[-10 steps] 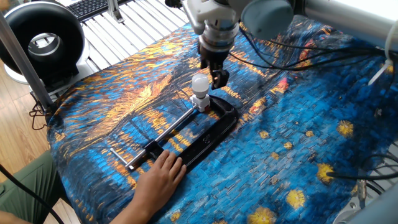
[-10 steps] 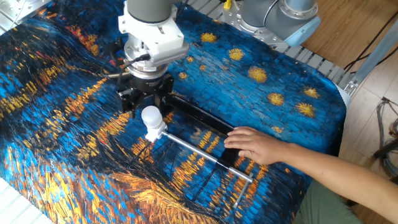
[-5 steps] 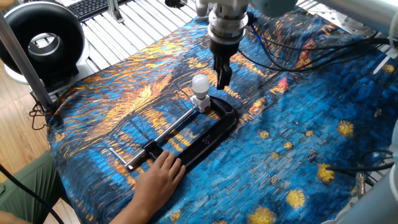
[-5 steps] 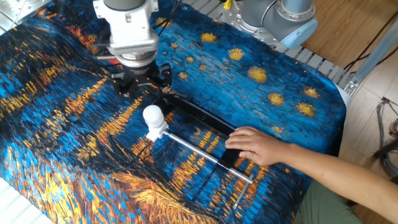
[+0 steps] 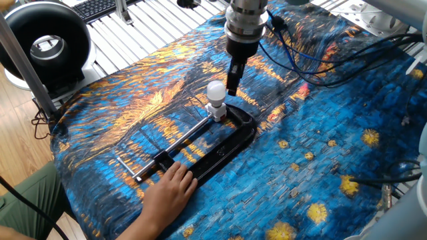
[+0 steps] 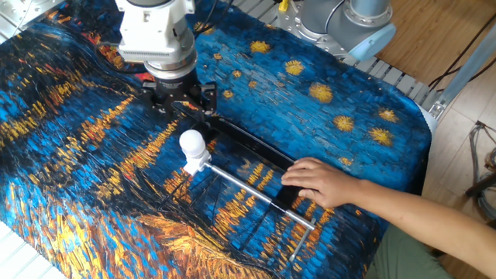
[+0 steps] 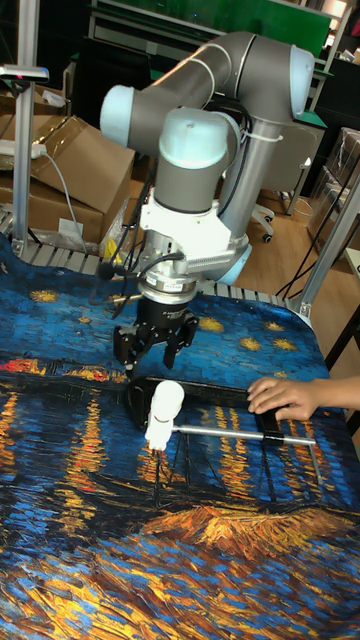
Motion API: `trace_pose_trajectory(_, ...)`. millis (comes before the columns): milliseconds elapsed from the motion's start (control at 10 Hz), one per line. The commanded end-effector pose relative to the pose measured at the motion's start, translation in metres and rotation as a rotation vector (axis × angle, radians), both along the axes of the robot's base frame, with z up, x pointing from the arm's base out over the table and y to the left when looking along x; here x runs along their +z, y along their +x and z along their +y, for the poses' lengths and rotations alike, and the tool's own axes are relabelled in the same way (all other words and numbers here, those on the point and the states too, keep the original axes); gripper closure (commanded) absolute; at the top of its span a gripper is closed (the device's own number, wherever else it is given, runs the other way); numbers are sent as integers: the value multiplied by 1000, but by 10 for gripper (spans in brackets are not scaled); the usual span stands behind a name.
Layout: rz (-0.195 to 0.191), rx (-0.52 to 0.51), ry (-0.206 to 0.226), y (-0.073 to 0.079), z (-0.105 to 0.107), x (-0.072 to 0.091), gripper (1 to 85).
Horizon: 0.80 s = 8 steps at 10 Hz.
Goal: Take out the light bulb by rotating it
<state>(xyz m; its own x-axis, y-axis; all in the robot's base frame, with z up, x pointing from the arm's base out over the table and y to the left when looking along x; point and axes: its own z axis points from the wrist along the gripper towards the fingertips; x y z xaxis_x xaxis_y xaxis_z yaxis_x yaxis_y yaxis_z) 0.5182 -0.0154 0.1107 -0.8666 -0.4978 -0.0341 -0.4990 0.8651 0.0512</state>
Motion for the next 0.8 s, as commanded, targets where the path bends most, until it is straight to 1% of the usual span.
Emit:
trace_pose_trajectory(0,8,-162,-2,5,17,12,223)
trace_pose_trajectory(100,8,-182,-10,6,21,11,237)
trace_pose_trajectory(400,-7,-220,-23,12,29,7,257)
trace_pose_trajectory(500,-15,-223,-25,15,31,3,263)
trace_pose_trajectory(700,-17,-234,-26,19,31,-1,270)
